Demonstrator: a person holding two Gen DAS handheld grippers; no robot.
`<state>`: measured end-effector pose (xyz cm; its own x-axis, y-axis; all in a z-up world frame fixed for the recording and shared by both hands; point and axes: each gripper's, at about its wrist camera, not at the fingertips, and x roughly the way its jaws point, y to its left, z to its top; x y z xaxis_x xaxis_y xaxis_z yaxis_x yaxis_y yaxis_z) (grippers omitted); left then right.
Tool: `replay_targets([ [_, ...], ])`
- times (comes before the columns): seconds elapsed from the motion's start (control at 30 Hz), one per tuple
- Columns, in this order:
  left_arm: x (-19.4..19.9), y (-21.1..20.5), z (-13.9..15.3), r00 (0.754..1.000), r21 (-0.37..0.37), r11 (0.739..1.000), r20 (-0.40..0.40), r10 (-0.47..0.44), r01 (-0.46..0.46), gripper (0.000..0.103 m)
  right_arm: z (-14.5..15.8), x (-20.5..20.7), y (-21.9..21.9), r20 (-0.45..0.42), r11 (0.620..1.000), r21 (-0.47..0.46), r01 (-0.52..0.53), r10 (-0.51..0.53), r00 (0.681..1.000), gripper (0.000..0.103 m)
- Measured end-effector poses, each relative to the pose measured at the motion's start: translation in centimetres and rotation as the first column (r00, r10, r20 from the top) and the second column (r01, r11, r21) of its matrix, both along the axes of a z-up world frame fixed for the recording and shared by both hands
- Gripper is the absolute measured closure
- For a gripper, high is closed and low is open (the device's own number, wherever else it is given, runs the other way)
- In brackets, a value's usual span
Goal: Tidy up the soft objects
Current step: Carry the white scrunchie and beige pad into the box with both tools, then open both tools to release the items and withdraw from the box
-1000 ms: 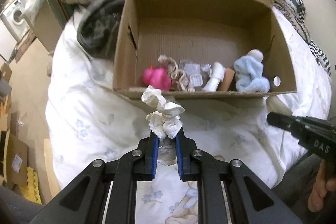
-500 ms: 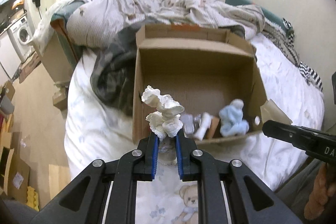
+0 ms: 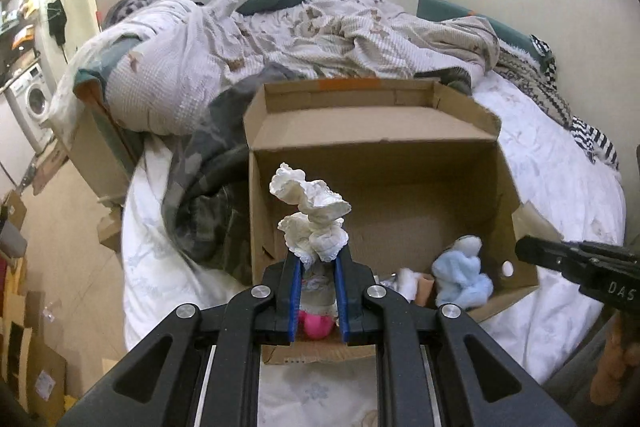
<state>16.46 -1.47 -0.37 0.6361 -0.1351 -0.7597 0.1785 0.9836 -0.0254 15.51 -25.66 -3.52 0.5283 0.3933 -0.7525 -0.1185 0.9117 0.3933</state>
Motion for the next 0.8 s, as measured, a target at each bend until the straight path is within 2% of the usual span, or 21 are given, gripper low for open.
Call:
replay_targets([
  [0.07, 0.4, 0.1, -1.3, 1.000, -0.017, 1.000, -0.029, -0.004, 0.004, 0.090, -1.6, 0.3, -0.1, -0.033, 1.000, -0.004, 0.011, -0.011, 0.999, 0.092],
  [0.17, 0.9, -0.1, -2.6, 0.999, 0.007, 1.000, -0.042, 0.007, -0.006, 0.090, -3.0, 0.6, 0.2, -0.055, 0.999, -0.039, 0.004, -0.007, 0.998, 0.092],
  [0.63, 2.0, -0.6, -4.3, 0.998, -0.037, 0.999, -0.055, -0.007, 0.005, 0.089, -6.2, 2.9, 0.0, -0.163, 0.996, -0.077, 0.043, -0.055, 0.985, 0.092],
  [0.8, 1.9, -1.2, -4.6, 0.998, -0.031, 0.999, -0.051, -0.028, 0.026, 0.089, -6.7, 3.1, -0.2, -0.186, 0.996, -0.073, 0.052, -0.065, 0.980, 0.092],
])
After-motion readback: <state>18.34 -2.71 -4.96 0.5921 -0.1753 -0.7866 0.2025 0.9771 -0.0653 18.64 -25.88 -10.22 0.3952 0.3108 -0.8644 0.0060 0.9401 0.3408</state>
